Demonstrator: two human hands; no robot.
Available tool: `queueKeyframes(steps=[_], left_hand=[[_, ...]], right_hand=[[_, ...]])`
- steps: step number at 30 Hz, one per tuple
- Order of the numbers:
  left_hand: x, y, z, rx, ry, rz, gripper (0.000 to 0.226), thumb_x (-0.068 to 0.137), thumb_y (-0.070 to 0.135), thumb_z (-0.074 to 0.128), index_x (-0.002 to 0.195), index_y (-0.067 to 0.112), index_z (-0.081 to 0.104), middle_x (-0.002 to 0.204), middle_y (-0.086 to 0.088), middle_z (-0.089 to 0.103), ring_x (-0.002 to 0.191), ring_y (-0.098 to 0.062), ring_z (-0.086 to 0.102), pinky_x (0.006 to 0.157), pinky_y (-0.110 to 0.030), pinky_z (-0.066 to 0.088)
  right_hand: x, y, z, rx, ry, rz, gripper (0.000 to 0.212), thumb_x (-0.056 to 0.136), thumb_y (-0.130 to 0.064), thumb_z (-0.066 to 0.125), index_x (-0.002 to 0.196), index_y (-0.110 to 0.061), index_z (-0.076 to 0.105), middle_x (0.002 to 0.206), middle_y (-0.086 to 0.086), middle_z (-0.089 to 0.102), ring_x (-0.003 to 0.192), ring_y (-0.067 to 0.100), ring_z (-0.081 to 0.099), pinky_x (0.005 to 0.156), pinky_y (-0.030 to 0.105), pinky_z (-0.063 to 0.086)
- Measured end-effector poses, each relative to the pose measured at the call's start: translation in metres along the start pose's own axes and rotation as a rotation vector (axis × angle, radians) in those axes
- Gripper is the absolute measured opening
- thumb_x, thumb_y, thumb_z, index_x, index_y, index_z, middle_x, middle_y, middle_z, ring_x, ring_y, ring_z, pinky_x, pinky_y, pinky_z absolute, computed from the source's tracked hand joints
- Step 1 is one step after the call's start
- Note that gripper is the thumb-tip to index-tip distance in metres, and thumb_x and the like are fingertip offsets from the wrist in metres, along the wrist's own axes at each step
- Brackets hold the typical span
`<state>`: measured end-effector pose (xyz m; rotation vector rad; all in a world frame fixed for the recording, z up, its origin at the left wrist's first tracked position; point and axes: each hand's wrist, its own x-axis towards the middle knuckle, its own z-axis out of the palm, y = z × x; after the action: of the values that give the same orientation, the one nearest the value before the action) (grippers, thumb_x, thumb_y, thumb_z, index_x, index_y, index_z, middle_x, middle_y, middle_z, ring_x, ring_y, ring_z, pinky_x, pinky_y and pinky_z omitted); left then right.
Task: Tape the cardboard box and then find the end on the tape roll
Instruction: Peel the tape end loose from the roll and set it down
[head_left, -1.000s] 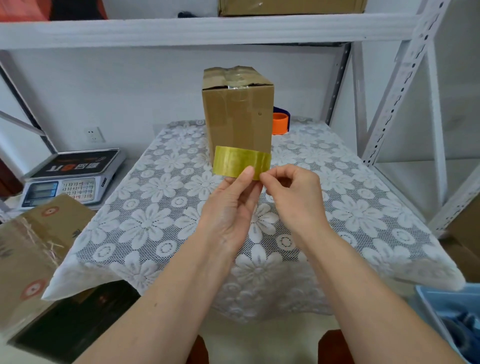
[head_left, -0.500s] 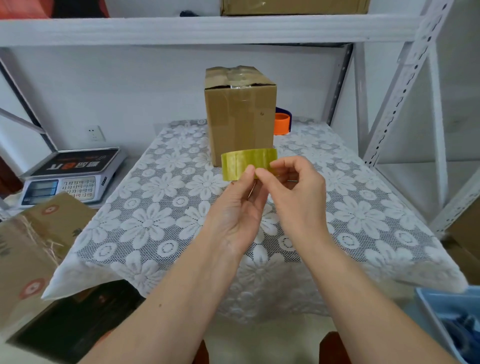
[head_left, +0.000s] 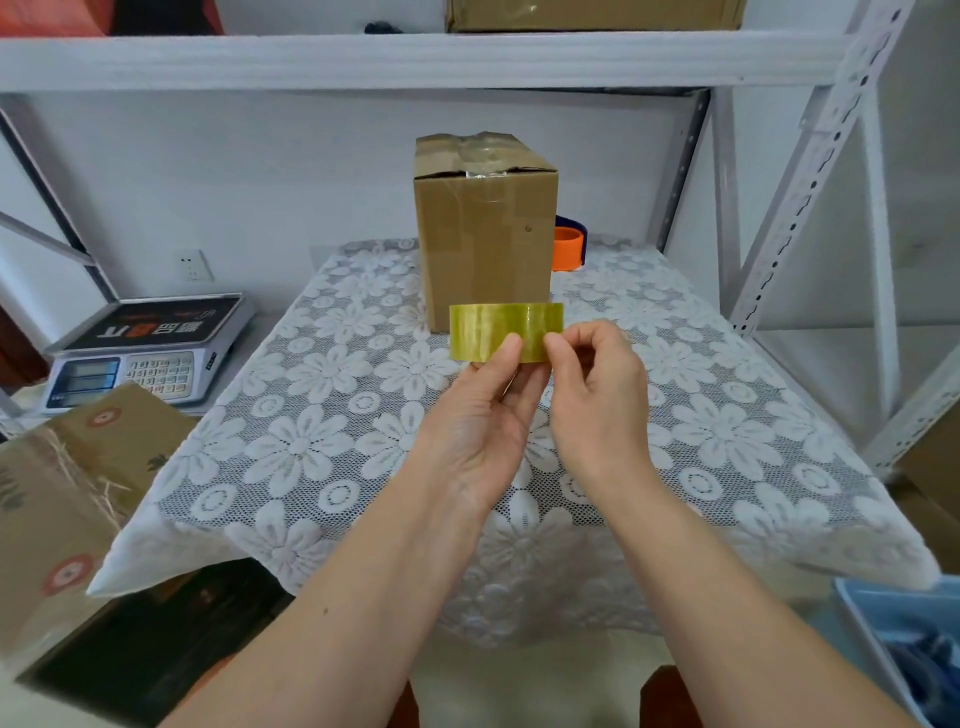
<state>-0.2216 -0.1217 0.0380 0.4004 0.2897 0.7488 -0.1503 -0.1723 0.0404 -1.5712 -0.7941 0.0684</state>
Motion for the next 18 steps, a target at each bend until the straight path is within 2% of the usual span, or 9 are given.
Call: queueKeyframes(steps=[2, 5, 7, 10, 13, 15, 18], left_hand=[[0.0002, 0.0009, -0.0006, -0.004, 0.014, -0.003, 0.054, 0.077, 0.000, 0.064, 0.129, -0.006, 0.050, 0.133, -0.026, 0.054, 0.119, -0.031, 0.058, 0.099, -0.036, 0.047], [0.0016, 0.0016, -0.0018, 0.007, -0.007, 0.002, 0.047, 0.081, 0.000, 0.062, 0.126, -0.007, 0.051, 0.134, -0.027, 0.053, 0.120, -0.032, 0.058, 0.102, -0.038, 0.046], [0.0010, 0.0020, -0.0007, 0.014, -0.041, 0.007, 0.053, 0.080, 0.002, 0.063, 0.129, -0.009, 0.048, 0.133, -0.028, 0.053, 0.121, -0.034, 0.057, 0.106, -0.040, 0.042], [0.0002, 0.0023, 0.0018, 0.013, -0.071, 0.014, 0.048, 0.077, 0.004, 0.064, 0.123, -0.008, 0.053, 0.123, -0.026, 0.061, 0.116, -0.035, 0.060, 0.103, -0.040, 0.044], [-0.0006, 0.0028, 0.0028, 0.050, -0.072, 0.014, 0.023, 0.075, 0.004, 0.063, 0.097, -0.002, 0.062, 0.094, -0.017, 0.072, 0.096, -0.027, 0.070, 0.096, -0.037, 0.050], [-0.0009, 0.0017, 0.0023, 0.051, -0.062, 0.015, 0.021, 0.074, 0.004, 0.064, 0.095, -0.001, 0.062, 0.096, -0.017, 0.070, 0.108, -0.029, 0.064, 0.100, -0.038, 0.046], [0.0000, 0.0009, 0.0029, 0.065, -0.073, 0.010, 0.028, 0.079, 0.002, 0.062, 0.106, -0.003, 0.059, 0.116, -0.023, 0.063, 0.121, -0.031, 0.056, 0.103, -0.038, 0.044]], right_hand=[[-0.0003, -0.0005, -0.0009, 0.019, -0.012, 0.003, 0.008, 0.091, -0.020, 0.057, 0.088, -0.012, 0.058, 0.091, 0.005, 0.062, 0.086, 0.017, 0.058, 0.082, 0.033, 0.049], [-0.0016, -0.0024, -0.0030, 0.077, -0.034, -0.007, 0.005, 0.091, -0.018, 0.058, 0.092, -0.013, 0.055, 0.087, -0.004, 0.059, 0.079, 0.006, 0.055, 0.075, 0.016, 0.046], [-0.0024, -0.0041, -0.0043, 0.134, -0.019, -0.025, 0.011, 0.089, -0.015, 0.060, 0.098, -0.013, 0.054, 0.082, -0.008, 0.055, 0.073, -0.001, 0.051, 0.070, 0.010, 0.043], [-0.0018, -0.0065, -0.0062, 0.197, 0.000, -0.005, 0.018, 0.083, -0.018, 0.068, 0.098, -0.015, 0.057, 0.080, -0.007, 0.054, 0.071, -0.003, 0.051, 0.068, 0.010, 0.044], [-0.0009, -0.0082, -0.0071, 0.237, 0.001, 0.028, 0.023, 0.076, -0.025, 0.075, 0.091, -0.016, 0.061, 0.084, -0.003, 0.057, 0.074, 0.003, 0.053, 0.069, 0.014, 0.046], [-0.0003, -0.0068, -0.0069, 0.201, 0.005, 0.023, 0.024, 0.074, -0.025, 0.077, 0.089, -0.015, 0.061, 0.088, 0.000, 0.059, 0.076, 0.007, 0.054, 0.070, 0.014, 0.046], [0.0018, -0.0045, -0.0071, 0.170, 0.013, 0.010, 0.021, 0.076, -0.022, 0.076, 0.089, -0.014, 0.061, 0.092, 0.005, 0.062, 0.078, 0.013, 0.057, 0.072, 0.018, 0.048]])
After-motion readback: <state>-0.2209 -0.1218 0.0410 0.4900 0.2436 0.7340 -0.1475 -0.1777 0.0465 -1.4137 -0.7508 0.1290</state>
